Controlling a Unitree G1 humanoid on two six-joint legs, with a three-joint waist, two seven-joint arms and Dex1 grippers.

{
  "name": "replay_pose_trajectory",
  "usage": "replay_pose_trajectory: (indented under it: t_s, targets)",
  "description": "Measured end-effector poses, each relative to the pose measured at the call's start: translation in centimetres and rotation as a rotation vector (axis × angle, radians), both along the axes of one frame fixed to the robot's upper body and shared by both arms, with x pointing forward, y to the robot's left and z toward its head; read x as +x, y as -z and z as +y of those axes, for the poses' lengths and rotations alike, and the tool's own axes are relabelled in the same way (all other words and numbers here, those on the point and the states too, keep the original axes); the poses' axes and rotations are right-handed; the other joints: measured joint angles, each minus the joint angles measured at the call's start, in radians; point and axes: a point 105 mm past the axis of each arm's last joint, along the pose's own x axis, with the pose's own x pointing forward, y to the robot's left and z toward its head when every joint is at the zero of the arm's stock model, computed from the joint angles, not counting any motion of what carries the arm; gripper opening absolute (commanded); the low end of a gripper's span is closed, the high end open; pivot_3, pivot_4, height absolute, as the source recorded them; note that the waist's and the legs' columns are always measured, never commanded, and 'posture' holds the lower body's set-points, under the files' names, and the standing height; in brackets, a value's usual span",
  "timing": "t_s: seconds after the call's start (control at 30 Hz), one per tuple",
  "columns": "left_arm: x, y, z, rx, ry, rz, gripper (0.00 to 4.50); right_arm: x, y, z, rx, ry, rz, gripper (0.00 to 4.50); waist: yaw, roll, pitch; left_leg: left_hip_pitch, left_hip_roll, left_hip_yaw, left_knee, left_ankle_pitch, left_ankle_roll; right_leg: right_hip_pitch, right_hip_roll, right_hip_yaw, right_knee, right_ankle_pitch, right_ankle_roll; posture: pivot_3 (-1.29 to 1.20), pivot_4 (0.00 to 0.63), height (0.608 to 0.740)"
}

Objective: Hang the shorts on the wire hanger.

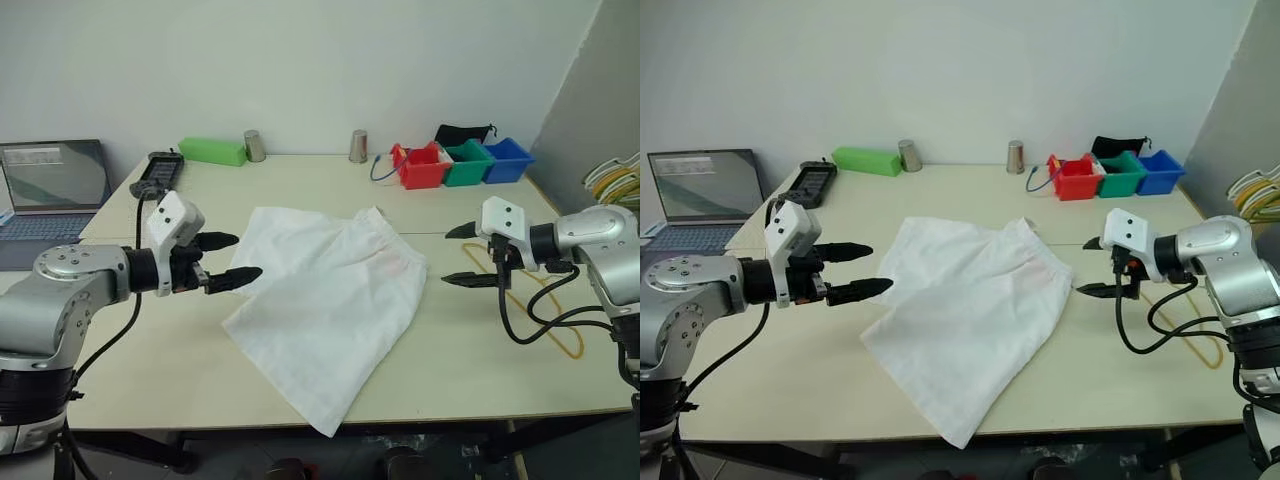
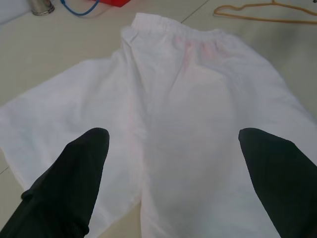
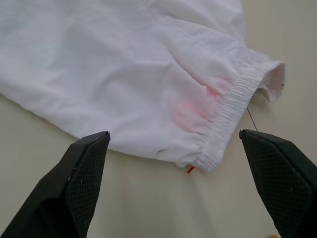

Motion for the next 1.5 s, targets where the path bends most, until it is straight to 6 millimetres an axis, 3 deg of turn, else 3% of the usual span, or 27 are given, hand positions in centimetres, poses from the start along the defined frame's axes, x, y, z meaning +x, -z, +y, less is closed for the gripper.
replay_pose_trajectory:
  t_s: [0.53,0.63,0.77,0.83,0.97,1.27,1.37,1.43,1.5]
  targets:
    - [-0.6,0.0,-1.0,0.001,0.03,-0.006,4.5,0.0,0.0,0.1,-0.017,-0.017,0.01,4.43,0.0,0.0,0.0,0.0,-0.001,0.0,0.001,0.0,0.0,0.0,0.0,0.0,0.0,0.0,0.0,-0.02,0.018,0.74]
    - [-0.8,0.3,-2.5,-0.029,0.066,-0.003,4.5,0.2,0.5,-0.4,-0.044,-0.01,0.006,4.43,0.0,0.0,0.0,0.0,-0.001,0.0,0.001,0.0,0.0,0.001,-0.001,0.0,0.0,0.0,0.0,-0.03,0.019,0.74]
    - [-3.4,2.2,-6.2,-0.069,0.214,0.08,4.5,0.5,1.2,-0.5,-0.087,-0.04,0.01,4.43,-0.001,0.0,0.0,0.0,0.0,0.001,0.001,0.0,0.0,0.001,-0.002,0.001,0.0,0.0,0.0,-0.04,0.021,0.74]
    - [-4.1,2.8,-7.1,-0.071,0.251,0.102,4.5,0.9,1.4,-0.5,-0.09,-0.043,0.001,4.43,-0.004,0.0,0.0,0.0,-0.001,0.001,0.001,0.0,0.0,0.001,-0.001,0.001,0.001,0.0,0.0,-0.04,0.029,0.74]
    - [-5.0,4.1,-7.1,-0.054,0.272,0.131,4.5,1.8,1.8,-0.4,-0.127,-0.063,-0.042,4.43,-0.007,0.001,0.0,0.002,0.0,0.001,0.001,0.0,0.0,0.001,0.001,0.001,0.001,0.0,0.0,-0.04,0.03,0.74]
    - [-7.7,7.8,-7.9,0.067,0.444,0.178,4.5,3.1,5.5,0.2,-0.243,-0.177,-0.09,4.43,-0.009,0.001,0.0,0.002,-0.001,0.003,0.001,0.0,0.0,0.001,0.0,0.003,0.001,0.0,-0.001,-0.03,0.031,0.74]
    - [-8.3,8.8,-7.8,0.147,0.527,0.139,4.5,4.2,5.5,1.8,-0.195,-0.163,-0.065,4.43,-0.016,0.001,0.0,0.003,0.0,0.003,0.001,0.0,0.0,0.002,0.001,0.003,0.001,0.001,-0.002,-0.03,0.031,0.74]
    - [-8.9,9.7,-7.6,0.179,0.57,0.137,4.5,4.6,6.1,2.1,-0.15,-0.121,0.02,4.43,-0.02,0.001,0.0,0.003,0.0,0.002,0.001,0.0,0.0,0.002,0.001,0.002,0.002,0.001,-0.002,-0.03,0.031,0.74]
    - [-9.0,10.3,-6.9,0.203,0.586,0.131,4.5,4.6,6.7,1.2,-0.073,0.005,0.26,4.43,-0.023,0.003,0.002,0.002,-0.001,0.002,0.001,0.0,0.0,0.001,0.0,0.002,0.002,0.001,-0.002,-0.01,0.044,0.74]
